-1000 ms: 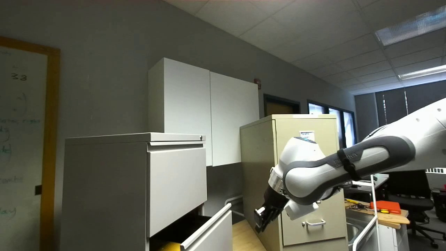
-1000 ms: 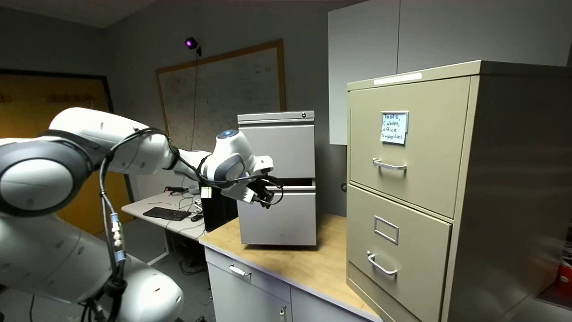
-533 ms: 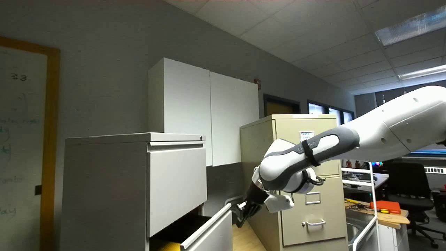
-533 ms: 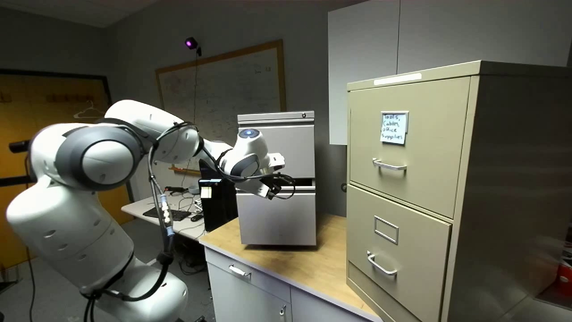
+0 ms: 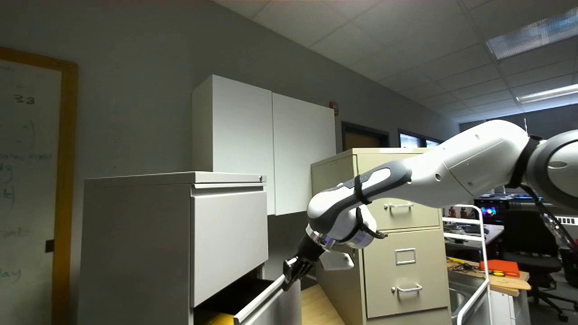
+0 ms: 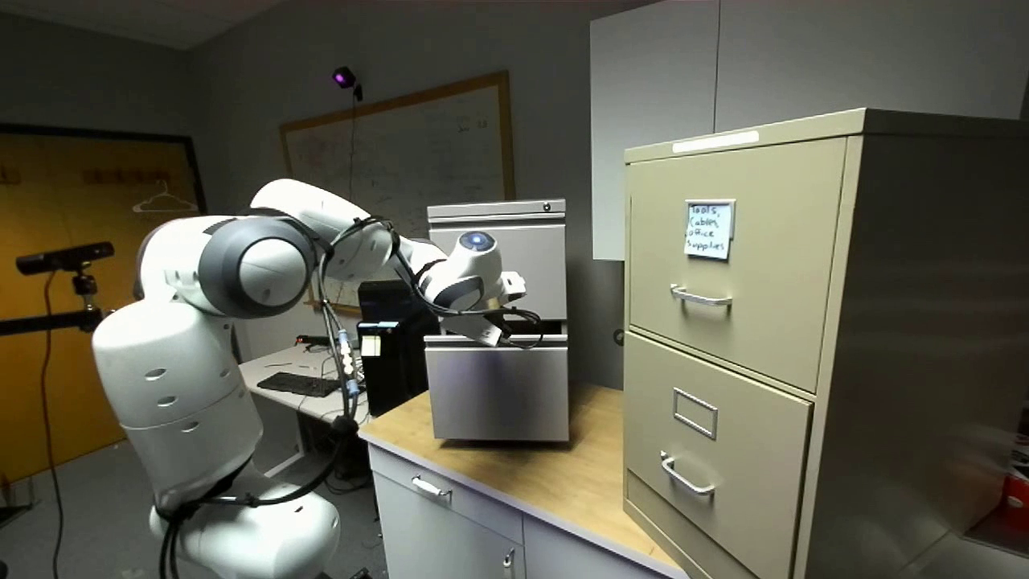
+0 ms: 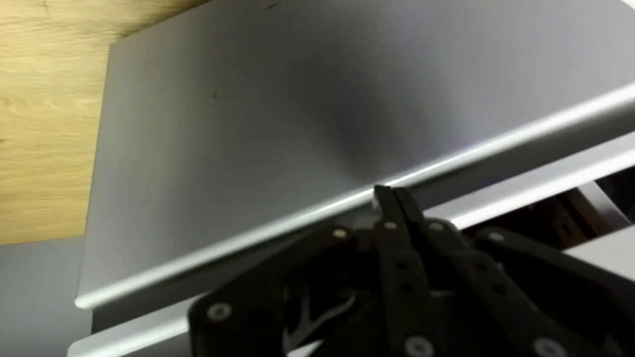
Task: Close the bottom drawer of the cabinet at the left
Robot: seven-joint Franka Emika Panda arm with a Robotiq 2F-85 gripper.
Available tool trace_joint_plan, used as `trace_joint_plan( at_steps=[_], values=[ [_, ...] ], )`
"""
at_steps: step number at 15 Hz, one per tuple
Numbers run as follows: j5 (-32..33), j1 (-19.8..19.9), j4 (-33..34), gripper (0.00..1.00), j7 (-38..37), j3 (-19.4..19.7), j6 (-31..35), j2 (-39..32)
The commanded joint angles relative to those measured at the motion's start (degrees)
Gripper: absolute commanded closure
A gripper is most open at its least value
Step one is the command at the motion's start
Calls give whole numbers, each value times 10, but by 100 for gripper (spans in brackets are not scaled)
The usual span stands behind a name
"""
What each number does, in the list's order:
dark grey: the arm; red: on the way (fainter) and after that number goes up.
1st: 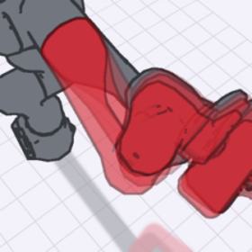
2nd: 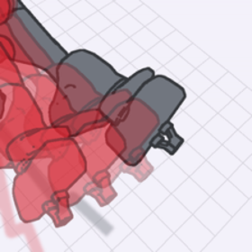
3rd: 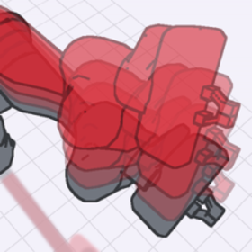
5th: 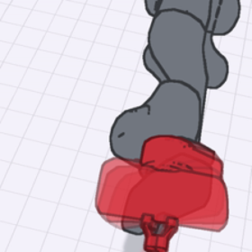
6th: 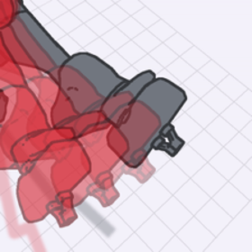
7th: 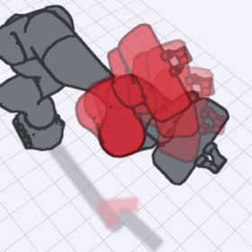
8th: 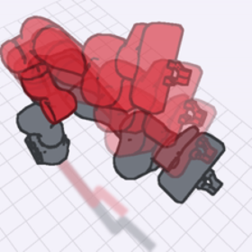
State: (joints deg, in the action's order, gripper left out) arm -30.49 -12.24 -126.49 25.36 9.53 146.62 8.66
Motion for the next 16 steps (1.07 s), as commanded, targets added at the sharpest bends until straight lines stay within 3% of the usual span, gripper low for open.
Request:
trace_joint_plan(
  at_steps=[1,7,16],
  values=[
    [-45,22,50,95,43,-19,-33,-58],
    [-81,61,107,96,65,-58,-66,-114],
    [-83,100,211,96,58,-99,-104,-178]
  ],
)
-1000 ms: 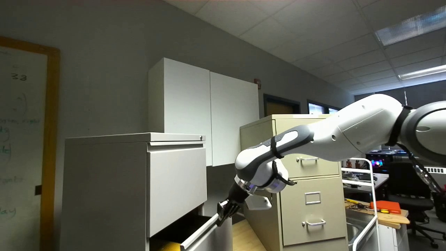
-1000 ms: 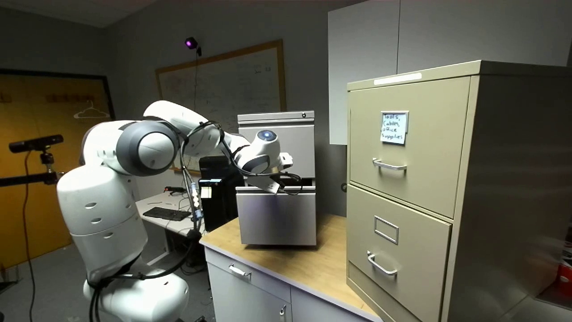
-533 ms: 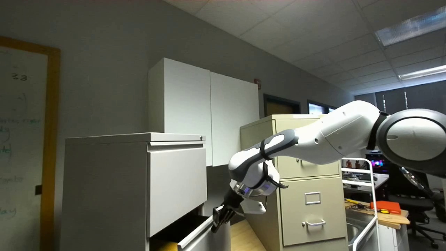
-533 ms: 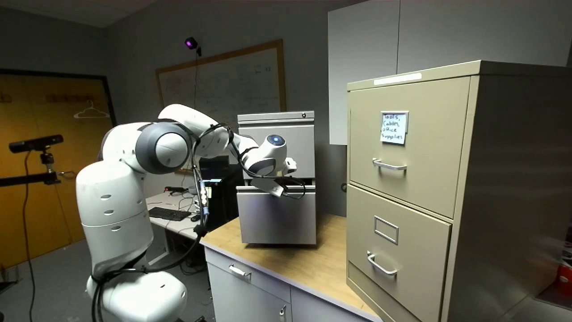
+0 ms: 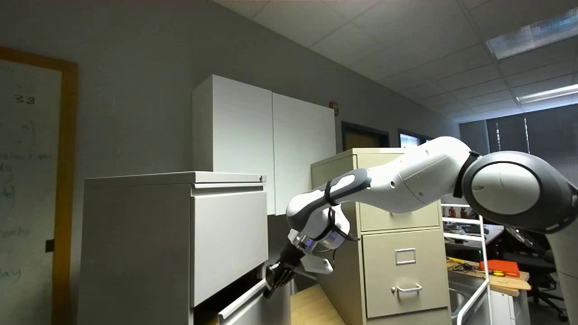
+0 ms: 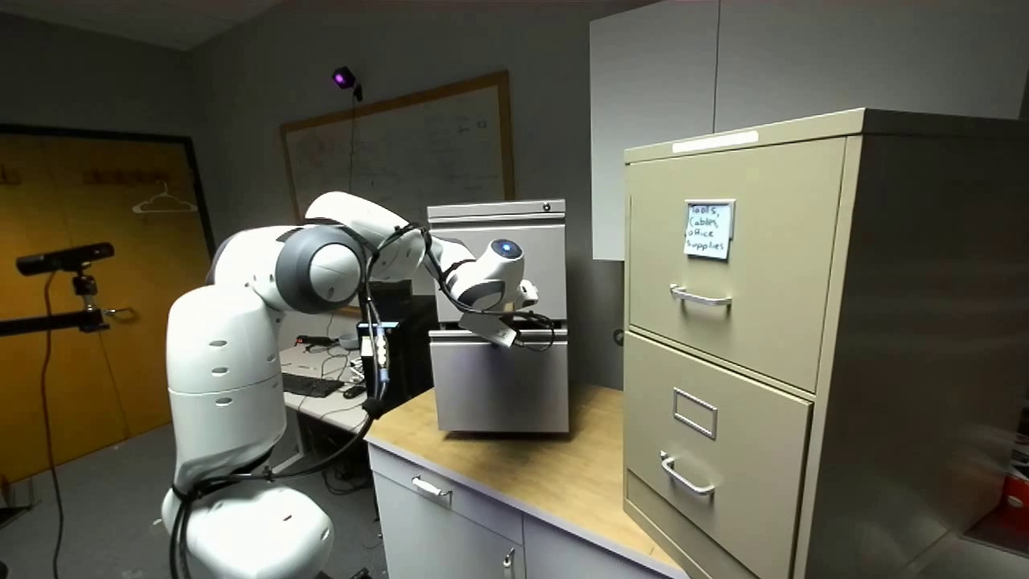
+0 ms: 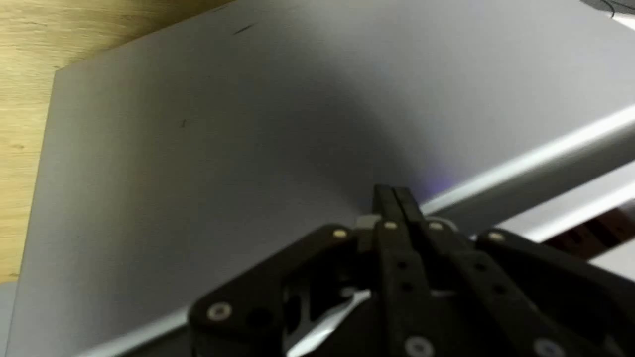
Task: Close the bottom drawer of the cabinet at the left
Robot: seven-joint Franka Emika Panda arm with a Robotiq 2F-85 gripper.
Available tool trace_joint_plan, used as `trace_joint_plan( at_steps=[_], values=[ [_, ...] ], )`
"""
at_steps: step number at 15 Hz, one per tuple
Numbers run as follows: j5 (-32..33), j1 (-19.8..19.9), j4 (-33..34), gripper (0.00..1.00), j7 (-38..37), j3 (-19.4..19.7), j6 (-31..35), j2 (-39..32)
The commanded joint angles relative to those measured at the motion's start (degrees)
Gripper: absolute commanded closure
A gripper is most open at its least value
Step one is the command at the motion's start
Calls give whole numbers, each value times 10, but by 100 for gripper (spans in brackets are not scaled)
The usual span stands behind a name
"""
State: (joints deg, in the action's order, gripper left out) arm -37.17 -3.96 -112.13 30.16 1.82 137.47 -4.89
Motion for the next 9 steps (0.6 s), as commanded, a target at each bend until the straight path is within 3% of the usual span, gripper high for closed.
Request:
trace_joint_plan(
  at_steps=[1,9],
  values=[
    [-15,20,79,96,9,-26,-15,-51],
    [-4,41,172,96,1,-60,-34,-119]
  ],
)
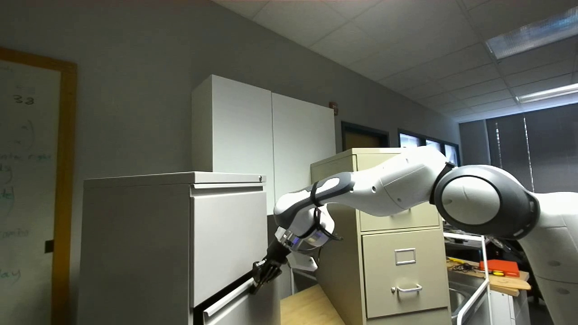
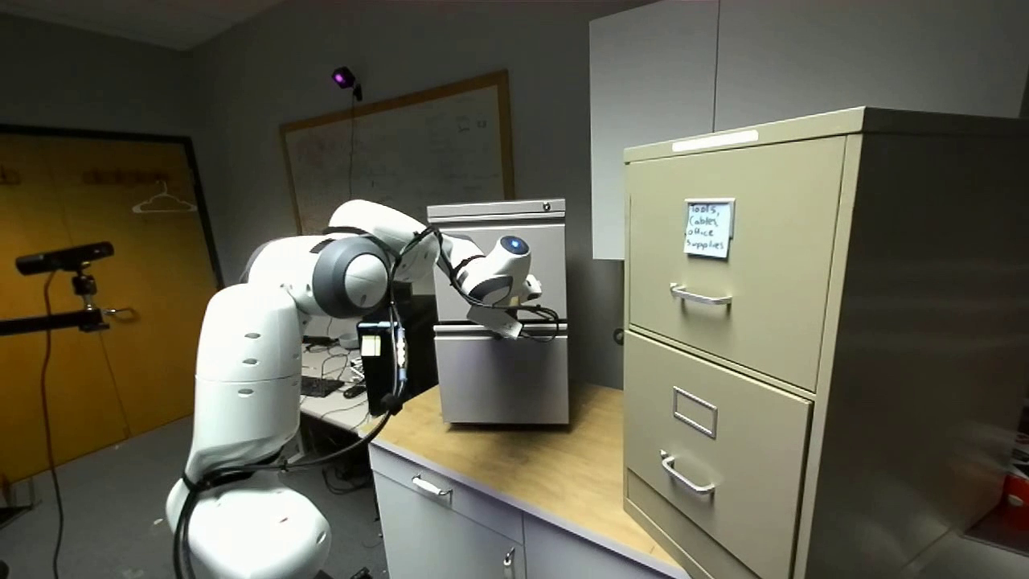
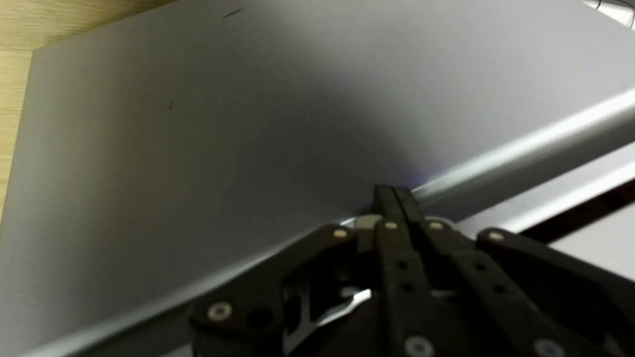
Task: Close the bottom drawer of the cabinet at the left
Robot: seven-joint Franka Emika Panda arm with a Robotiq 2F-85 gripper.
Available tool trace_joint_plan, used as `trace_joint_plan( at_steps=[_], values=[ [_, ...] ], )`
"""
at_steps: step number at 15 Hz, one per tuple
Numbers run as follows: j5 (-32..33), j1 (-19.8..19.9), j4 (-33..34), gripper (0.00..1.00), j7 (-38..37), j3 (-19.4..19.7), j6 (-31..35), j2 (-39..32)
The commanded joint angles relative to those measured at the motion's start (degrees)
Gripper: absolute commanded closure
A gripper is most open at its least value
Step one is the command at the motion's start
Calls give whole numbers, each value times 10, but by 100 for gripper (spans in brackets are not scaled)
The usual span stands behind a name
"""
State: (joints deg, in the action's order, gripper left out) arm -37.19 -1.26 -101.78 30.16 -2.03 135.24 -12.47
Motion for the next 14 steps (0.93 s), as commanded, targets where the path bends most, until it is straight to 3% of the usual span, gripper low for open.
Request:
trace_joint_plan(
  at_steps=[1,10,14],
  values=[
    [-1,16,80,96,0,-24,-14,-51],
    [17,27,164,96,-10,-46,-33,-116],
    [48,27,158,96,-20,-42,-48,-104]
  ],
)
